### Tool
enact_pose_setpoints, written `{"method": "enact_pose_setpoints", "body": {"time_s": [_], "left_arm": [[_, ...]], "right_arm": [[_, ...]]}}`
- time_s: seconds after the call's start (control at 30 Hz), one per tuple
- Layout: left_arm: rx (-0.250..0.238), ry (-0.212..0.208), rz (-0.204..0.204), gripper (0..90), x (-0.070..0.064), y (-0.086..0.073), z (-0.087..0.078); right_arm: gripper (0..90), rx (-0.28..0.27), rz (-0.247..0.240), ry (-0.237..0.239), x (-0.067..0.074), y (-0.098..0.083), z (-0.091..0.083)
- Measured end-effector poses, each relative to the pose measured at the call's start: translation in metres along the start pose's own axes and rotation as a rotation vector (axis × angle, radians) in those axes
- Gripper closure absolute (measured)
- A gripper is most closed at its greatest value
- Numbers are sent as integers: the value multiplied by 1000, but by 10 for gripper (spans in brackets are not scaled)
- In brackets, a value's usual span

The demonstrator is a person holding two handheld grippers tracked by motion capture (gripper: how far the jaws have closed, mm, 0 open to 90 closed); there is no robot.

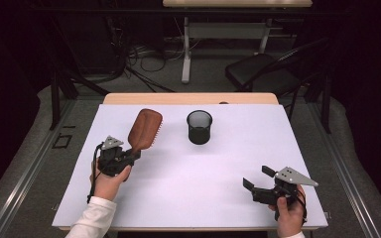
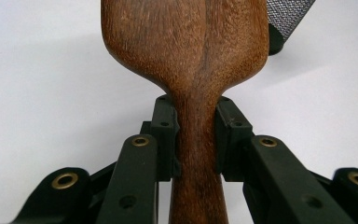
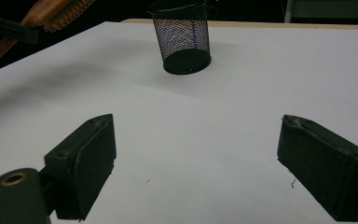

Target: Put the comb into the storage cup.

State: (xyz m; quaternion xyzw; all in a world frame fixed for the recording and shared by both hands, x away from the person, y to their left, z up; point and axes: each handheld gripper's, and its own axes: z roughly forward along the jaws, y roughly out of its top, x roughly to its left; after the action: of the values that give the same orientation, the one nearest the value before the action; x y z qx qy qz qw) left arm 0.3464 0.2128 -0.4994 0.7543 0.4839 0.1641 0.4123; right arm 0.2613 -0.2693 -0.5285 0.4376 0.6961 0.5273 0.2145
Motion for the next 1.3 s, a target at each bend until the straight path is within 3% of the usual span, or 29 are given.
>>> {"method": "enact_pose_setpoints", "body": {"time_s": [1.3], "left_arm": [[-41,-175,117,726,-70,50,20]], "right_arm": [[110,15,9,-5,0,-2,2]]}}
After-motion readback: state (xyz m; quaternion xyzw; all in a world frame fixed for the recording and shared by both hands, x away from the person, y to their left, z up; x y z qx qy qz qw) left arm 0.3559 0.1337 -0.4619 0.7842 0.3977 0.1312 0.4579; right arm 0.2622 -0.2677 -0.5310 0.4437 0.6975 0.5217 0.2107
